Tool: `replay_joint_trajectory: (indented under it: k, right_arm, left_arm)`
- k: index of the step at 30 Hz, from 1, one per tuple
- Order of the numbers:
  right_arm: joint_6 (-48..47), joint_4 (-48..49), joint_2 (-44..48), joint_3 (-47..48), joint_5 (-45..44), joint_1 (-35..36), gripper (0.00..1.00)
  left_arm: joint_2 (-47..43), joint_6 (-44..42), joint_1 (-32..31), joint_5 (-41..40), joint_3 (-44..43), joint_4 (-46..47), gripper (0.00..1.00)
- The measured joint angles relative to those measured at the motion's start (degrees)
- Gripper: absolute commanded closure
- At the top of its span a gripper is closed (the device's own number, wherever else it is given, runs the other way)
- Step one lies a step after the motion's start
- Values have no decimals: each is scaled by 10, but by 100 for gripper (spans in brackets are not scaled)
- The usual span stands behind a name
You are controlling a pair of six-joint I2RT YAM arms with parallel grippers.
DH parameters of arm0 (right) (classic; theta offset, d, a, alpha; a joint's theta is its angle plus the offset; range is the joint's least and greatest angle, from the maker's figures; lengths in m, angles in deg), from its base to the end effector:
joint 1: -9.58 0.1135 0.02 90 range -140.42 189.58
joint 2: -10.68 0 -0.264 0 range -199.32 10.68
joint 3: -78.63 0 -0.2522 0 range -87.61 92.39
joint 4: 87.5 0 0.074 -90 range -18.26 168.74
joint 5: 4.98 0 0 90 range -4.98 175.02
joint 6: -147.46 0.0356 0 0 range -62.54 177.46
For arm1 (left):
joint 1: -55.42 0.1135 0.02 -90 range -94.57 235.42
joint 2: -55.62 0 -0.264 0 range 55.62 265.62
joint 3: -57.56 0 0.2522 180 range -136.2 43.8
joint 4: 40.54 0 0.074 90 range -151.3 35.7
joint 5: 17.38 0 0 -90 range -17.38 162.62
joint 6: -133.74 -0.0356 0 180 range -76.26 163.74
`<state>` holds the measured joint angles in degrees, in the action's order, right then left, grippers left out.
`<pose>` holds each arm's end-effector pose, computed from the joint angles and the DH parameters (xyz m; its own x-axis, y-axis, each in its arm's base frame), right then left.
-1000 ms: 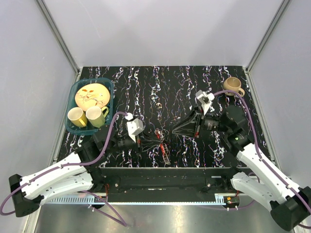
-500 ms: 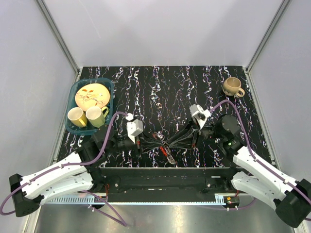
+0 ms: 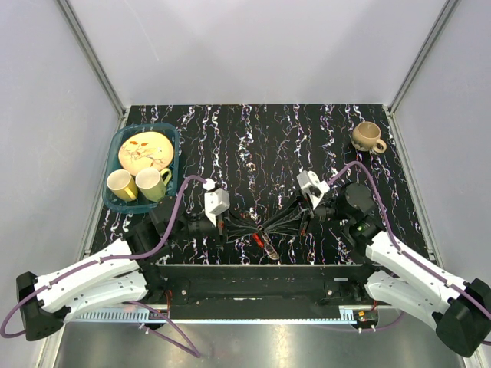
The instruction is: Remove the keys from the keyring
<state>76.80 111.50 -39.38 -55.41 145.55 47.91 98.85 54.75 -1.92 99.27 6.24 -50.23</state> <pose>0.1302 0.1425 0.3214 -0.1293 0.1055 -0.9860 -0.9774 -0.1810 0.1088 0.0854 -0.1628 0.3269 -0.2047 0.0031 -0.9788 0.9732 0.1074 -0.2032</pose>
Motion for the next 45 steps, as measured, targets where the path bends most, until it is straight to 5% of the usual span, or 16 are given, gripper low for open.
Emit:
replay_joint_trajectory:
  k: [37,45]
  right_arm:
    - [-46,-65,31,2,-44,10,75]
    - [-46,-64,10,2,-43,11,84]
  left_arm:
    - [5,-2,0,15,-3,-6,100]
    - [4,-2,0,19,-7,-5,100]
